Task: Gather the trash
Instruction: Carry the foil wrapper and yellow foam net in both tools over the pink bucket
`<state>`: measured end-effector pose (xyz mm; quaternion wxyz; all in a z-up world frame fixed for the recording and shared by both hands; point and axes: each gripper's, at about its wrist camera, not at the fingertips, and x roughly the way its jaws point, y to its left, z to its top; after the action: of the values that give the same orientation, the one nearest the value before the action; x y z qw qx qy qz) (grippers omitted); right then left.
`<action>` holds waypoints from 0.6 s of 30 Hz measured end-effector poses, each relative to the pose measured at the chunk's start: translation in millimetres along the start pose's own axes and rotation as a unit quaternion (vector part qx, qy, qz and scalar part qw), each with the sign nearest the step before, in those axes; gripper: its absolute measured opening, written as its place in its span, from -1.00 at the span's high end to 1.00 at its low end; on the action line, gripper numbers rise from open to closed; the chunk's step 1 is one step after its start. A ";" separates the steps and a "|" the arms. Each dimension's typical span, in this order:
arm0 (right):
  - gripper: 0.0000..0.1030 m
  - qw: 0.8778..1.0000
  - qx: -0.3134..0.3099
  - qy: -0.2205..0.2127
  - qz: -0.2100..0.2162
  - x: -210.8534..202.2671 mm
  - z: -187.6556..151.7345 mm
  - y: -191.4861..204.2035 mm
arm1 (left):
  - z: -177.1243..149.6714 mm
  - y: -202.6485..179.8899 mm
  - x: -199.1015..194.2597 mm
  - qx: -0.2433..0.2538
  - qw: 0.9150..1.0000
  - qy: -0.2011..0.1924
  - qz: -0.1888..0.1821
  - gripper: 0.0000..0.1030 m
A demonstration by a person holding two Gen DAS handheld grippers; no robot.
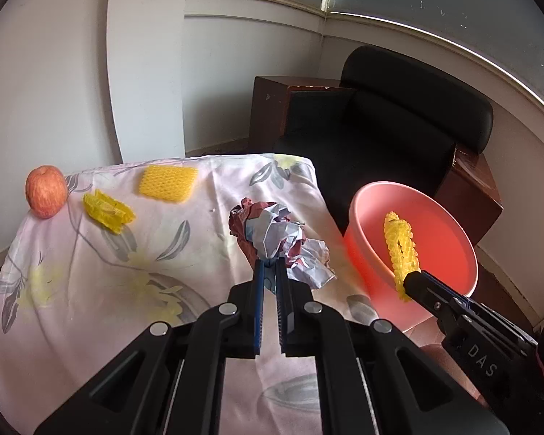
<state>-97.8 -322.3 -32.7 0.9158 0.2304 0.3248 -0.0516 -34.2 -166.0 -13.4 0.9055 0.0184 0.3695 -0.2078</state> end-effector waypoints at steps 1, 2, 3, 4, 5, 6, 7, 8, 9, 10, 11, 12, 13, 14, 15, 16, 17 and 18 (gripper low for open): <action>0.88 1.000 0.003 -0.003 -0.004 -1.1 1.4 -3.8 | 1.8 -5.3 2.3 0.005 1.000 0.000 -0.003 0.89; 0.88 1.000 0.007 -0.006 -0.008 -2.0 3.6 -8.2 | 3.2 -9.8 3.9 0.010 1.000 0.001 -0.005 0.89; 0.88 1.000 0.010 -0.008 -0.011 -2.2 6.1 -12.3 | 4.8 -14.6 6.2 0.014 1.000 0.002 -0.009 0.89; 0.88 1.000 0.015 -0.010 -0.015 -2.9 8.4 -17.0 | 6.4 -19.5 8.4 0.019 1.000 0.003 -0.013 0.89; 0.88 1.000 0.020 -0.012 -0.019 -3.8 10.3 -21.7 | 7.9 -24.0 10.1 0.023 1.000 0.003 -0.015 0.89; 0.88 0.999 0.024 -0.016 -0.022 -5.0 10.9 -26.2 | 8.8 -27.5 11.0 0.027 1.000 0.002 -0.017 0.89; 0.88 0.999 0.028 -0.019 -0.026 -6.0 12.3 -30.7 | 10.2 -32.2 13.0 0.033 0.999 0.002 -0.019 0.89; 0.88 0.999 0.033 -0.021 -0.030 -7.1 13.0 -36.0 | 11.1 -35.8 15.8 0.038 0.999 0.002 -0.021 0.89; 0.88 0.999 0.037 -0.022 -0.033 -7.8 13.6 -40.7 | 12.2 -40.0 18.0 0.043 0.999 0.003 -0.024 0.89; 0.88 0.998 0.041 -0.023 -0.037 -8.1 14.8 -45.6 | 13.2 -44.3 21.0 0.047 0.999 0.005 -0.027 0.89; 0.88 0.998 0.044 -0.023 -0.041 -8.7 15.6 -50.4 | 13.7 -47.6 24.2 0.051 0.998 0.009 -0.031 0.89; 0.88 0.998 0.048 -0.023 -0.045 -8.1 16.7 -55.2 | 14.4 -51.4 28.1 0.054 0.998 0.013 -0.036 0.89; 0.88 0.997 0.051 -0.021 -0.048 -6.6 17.9 -60.0 | 14.8 -54.4 32.2 0.056 0.997 0.018 -0.040 0.89; 0.88 0.997 0.055 -0.019 -0.051 -5.5 18.5 -64.3 | 14.8 -58.0 36.1 0.058 0.997 0.024 -0.046 0.89; 0.88 0.997 0.059 -0.018 -0.055 -4.5 18.2 -67.8 | 14.7 -60.8 40.0 0.060 0.996 0.029 -0.051 0.89; 0.88 0.996 0.062 -0.018 -0.057 -4.3 18.3 -72.1 | 14.8 -63.9 44.1 0.062 0.996 0.035 -0.055 0.89; 0.88 0.996 0.065 -0.017 -0.061 -4.1 18.4 -76.6 | 14.8 -66.3 47.5 0.063 0.996 0.039 -0.057 0.89; 0.88 0.996 0.067 -0.017 -0.064 -3.2 18.5 -79.9 | 14.8 -68.6 50.2 0.064 0.995 0.042 -0.060 0.89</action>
<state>-109.3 -401.9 -49.1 0.8985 0.2686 0.3196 -0.1356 -18.9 -249.5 -28.4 0.8723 0.0627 0.3933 -0.2838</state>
